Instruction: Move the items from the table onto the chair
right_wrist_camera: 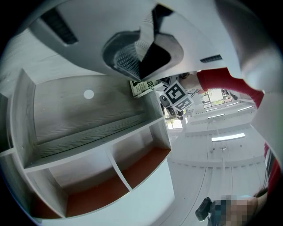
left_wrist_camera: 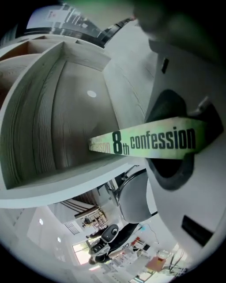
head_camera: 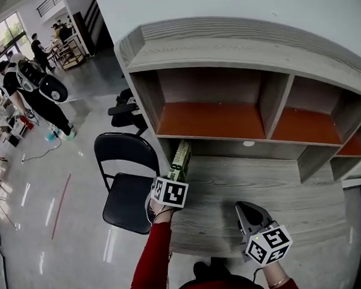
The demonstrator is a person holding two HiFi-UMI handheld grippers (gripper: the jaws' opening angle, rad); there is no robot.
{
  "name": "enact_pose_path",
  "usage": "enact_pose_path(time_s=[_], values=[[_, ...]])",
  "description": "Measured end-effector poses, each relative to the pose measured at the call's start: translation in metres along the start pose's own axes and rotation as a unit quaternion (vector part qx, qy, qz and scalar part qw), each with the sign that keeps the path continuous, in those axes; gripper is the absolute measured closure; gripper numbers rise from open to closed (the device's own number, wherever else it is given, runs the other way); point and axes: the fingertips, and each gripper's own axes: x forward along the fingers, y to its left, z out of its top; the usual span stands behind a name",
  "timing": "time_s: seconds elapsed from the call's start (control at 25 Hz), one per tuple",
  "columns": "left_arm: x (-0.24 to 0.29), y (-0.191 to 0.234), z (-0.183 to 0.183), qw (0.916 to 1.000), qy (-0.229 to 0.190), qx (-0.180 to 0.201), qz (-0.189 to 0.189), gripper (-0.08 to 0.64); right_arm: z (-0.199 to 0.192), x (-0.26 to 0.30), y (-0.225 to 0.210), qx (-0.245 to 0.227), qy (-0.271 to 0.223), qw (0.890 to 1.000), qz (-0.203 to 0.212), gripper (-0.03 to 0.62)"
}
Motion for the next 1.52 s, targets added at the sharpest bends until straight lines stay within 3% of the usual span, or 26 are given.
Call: enact_pose_path(time_s=[0.2, 0.32, 0.4, 0.52, 0.6, 0.76, 1.12, 1.32, 1.52], values=[[-0.054, -0.015, -0.015, 0.9975, -0.061, -0.03, -0.019, 0.393, 0.006, -0.001, -0.001, 0.001, -0.004, 1.0, 0.001, 0.586], [-0.115, -0.026, -0.039, 0.9886, -0.118, -0.071, -0.061, 0.393, 0.01, -0.003, 0.006, -0.004, -0.006, 1.0, 0.013, 0.586], [-0.154, -0.031, -0.055, 0.9711, -0.162, -0.133, -0.114, 0.391, 0.014, -0.001, 0.011, -0.014, -0.006, 1.0, 0.027, 0.586], [-0.197, -0.02, -0.078, 0.9349, -0.215, -0.231, -0.162, 0.391, 0.014, 0.008, 0.023, -0.026, 0.0, 0.998, 0.052, 0.586], [-0.212, -0.004, -0.099, 0.9285, -0.224, -0.26, -0.142, 0.391, 0.011, 0.017, 0.038, -0.031, 0.009, 0.997, 0.074, 0.586], [-0.22, 0.019, -0.14, 0.9357, -0.207, -0.278, -0.066, 0.391, 0.005, 0.038, 0.075, -0.052, 0.027, 0.99, 0.13, 0.586], [-0.263, 0.052, -0.185, 0.9181, -0.211, -0.335, 0.021, 0.391, 0.0, 0.074, 0.166, -0.089, 0.05, 0.966, 0.236, 0.586], [-0.263, 0.089, -0.207, 0.9147, -0.203, -0.344, 0.061, 0.391, -0.002, 0.099, 0.201, -0.097, 0.043, 0.959, 0.264, 0.586], [-0.246, 0.131, -0.21, 0.9186, -0.2, -0.336, 0.059, 0.391, 0.0, 0.123, 0.22, -0.093, 0.037, 0.962, 0.255, 0.586]])
